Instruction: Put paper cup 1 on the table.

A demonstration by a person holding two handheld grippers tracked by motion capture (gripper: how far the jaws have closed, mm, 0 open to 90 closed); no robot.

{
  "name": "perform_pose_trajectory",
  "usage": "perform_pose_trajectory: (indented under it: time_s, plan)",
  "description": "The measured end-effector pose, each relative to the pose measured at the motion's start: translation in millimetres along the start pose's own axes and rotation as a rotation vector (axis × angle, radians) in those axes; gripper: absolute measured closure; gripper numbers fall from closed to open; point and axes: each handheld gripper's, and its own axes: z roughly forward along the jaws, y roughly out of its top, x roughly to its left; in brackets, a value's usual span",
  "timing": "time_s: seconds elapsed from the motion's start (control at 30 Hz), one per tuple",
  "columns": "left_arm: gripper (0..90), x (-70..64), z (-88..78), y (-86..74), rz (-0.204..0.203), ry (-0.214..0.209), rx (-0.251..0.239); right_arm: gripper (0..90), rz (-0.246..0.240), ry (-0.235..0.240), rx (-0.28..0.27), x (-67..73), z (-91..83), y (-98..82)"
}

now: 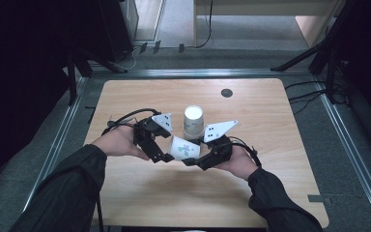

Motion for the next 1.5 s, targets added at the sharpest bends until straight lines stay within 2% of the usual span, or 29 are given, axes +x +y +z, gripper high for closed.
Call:
perform_pose_trajectory:
  time_s: [0.1,0.2,0.33,0.5,0.7,1.1,1.13,1.5]
  plan:
    - [14.9,-0.6,-2.8,-2.1,-0.005,-0.002,-0.025,33.1,0.015,0.011,-0.068,-1.9,-4.9,-3.5]
    - [14.9,-1.2,-6.2,-2.0,-0.011,-0.015,-0.053,33.1,0.029,0.018,-0.069,-3.3,-5.1,-5.9]
    - [14.9,-0.6,-9.2,-0.4,-0.022,-0.027,-0.089,33.1,0.039,0.032,-0.110,-3.9,-4.9,-9.5]
    - [15.0,0.8,-12.3,0.1,-0.029,-0.023,-0.120,33.1,0.023,0.026,-0.114,-4.1,-6.9,-13.2]
    - [14.9,3.4,-14.7,-0.9,-0.047,-0.035,-0.172,33.1,0.015,0.027,-0.166,-3.8,-11.6,-13.2]
    - [15.0,2.3,-8.1,1.3,-0.050,-0.056,-0.211,33.1,0.013,0.038,-0.192,-3.5,-8.4,-13.5]
    - [15.0,2.5,-6.6,0.6,-0.062,-0.064,-0.222,33.1,0.016,0.044,-0.198,-3.2,-8.1,-13.5]
    - [20.3,2.0,-3.9,-1.5,-0.064,-0.078,-0.245,33.1,0.022,0.045,-0.211,-2.9,-8.2,-13.0]
